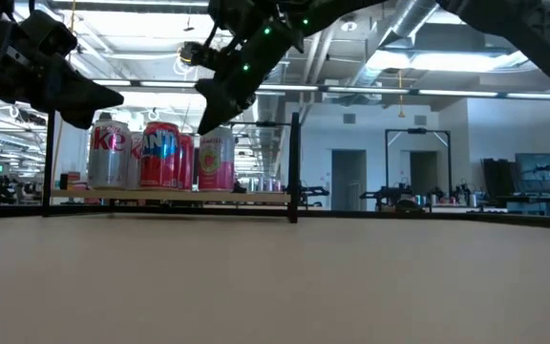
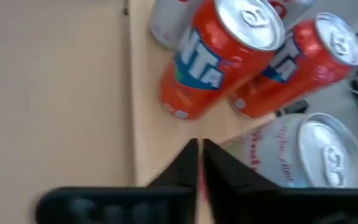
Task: Place canned beverage on shelf
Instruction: Put the center pink and white soda can on the shelf
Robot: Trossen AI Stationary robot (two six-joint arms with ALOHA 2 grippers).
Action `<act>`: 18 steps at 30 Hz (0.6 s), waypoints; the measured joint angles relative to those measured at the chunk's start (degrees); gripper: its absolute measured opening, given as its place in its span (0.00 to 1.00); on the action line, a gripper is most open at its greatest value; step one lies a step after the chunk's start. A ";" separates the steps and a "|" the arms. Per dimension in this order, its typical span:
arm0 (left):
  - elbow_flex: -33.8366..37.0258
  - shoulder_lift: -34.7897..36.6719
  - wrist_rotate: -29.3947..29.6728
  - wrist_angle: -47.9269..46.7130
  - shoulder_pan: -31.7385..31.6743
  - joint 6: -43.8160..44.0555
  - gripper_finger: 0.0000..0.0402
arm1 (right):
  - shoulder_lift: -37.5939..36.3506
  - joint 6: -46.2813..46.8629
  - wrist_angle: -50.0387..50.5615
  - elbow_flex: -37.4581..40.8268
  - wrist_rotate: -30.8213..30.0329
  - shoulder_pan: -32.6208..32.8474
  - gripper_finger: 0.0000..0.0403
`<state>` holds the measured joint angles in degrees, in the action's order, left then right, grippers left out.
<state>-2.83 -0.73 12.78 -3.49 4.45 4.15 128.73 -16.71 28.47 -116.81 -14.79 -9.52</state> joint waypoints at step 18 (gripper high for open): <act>0.00 0.00 0.64 0.00 0.00 -0.01 0.00 | 0.00 0.31 -0.46 -0.02 -1.64 -4.95 0.04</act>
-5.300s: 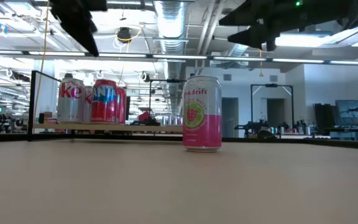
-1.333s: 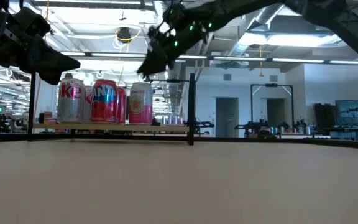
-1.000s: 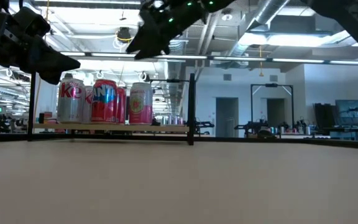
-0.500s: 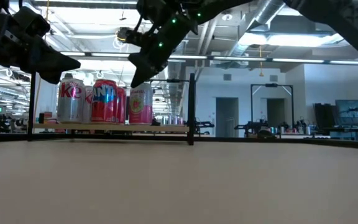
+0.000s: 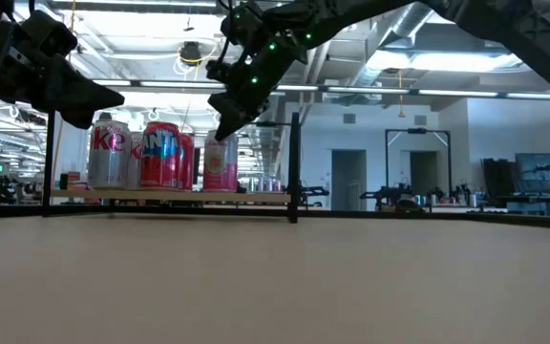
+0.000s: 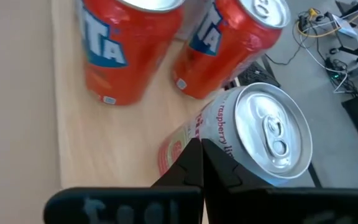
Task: Place canned beverage on shelf
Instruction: Put the center pink and white soda can on the shelf
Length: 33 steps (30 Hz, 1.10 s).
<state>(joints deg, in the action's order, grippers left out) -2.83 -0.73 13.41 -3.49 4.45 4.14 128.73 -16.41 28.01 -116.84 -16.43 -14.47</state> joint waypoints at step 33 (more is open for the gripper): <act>0.00 0.00 0.06 -0.02 0.02 -0.02 0.00 | 0.00 1.54 -3.63 0.00 0.18 -3.21 0.05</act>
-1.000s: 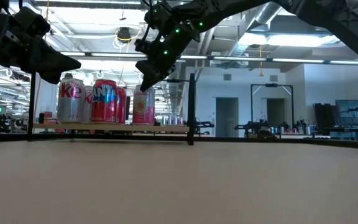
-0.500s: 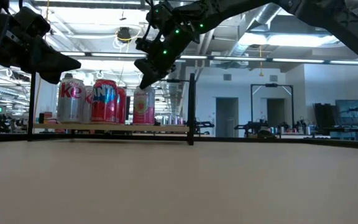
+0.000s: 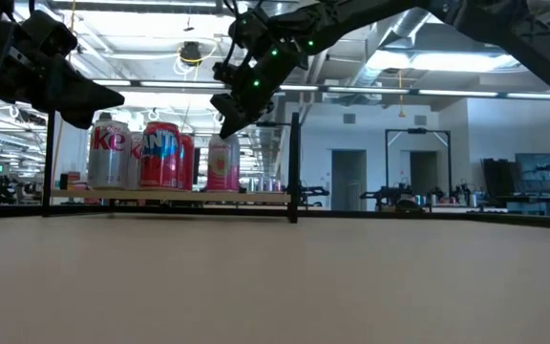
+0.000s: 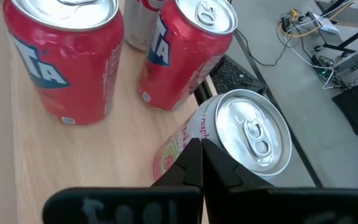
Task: Place canned beverage on shelf
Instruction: Put the center pink and white soda can on the shelf, then put the pink and white soda can on the shelf aligned with the other pink and white soda can
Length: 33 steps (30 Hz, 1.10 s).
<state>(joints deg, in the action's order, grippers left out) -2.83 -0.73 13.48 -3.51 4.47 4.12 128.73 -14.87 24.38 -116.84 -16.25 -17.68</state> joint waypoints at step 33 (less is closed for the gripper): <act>-24.61 -27.62 -18.28 -5.10 19.02 15.65 0.00 | -13.43 3.37 20.24 0.01 -8.58 19.13 0.05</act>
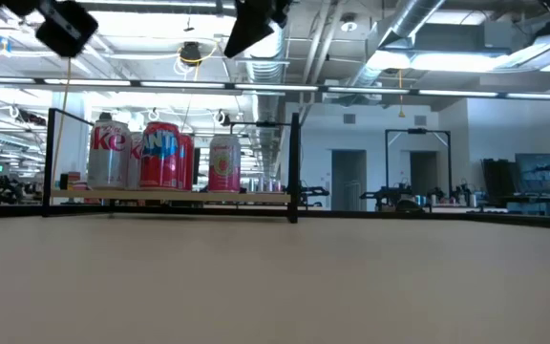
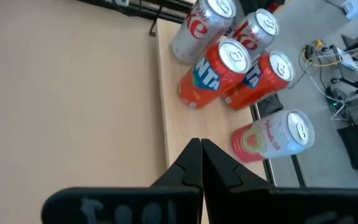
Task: Place canned beverage on shelf
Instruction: Put the pink and white soda can on the shelf aligned with the other pink and white soda can
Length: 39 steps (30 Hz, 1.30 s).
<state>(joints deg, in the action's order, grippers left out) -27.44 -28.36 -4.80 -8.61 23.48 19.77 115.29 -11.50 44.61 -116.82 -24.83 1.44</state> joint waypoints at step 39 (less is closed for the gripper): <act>-38.80 -47.32 5.15 -39.91 32.21 26.27 0.11 | 0.28 3.53 6.54 0.01 -3.73 3.60 0.05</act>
<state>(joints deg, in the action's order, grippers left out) -66.24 -75.68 0.35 -48.52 55.69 46.04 115.57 -7.97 51.16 -116.81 -28.56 5.04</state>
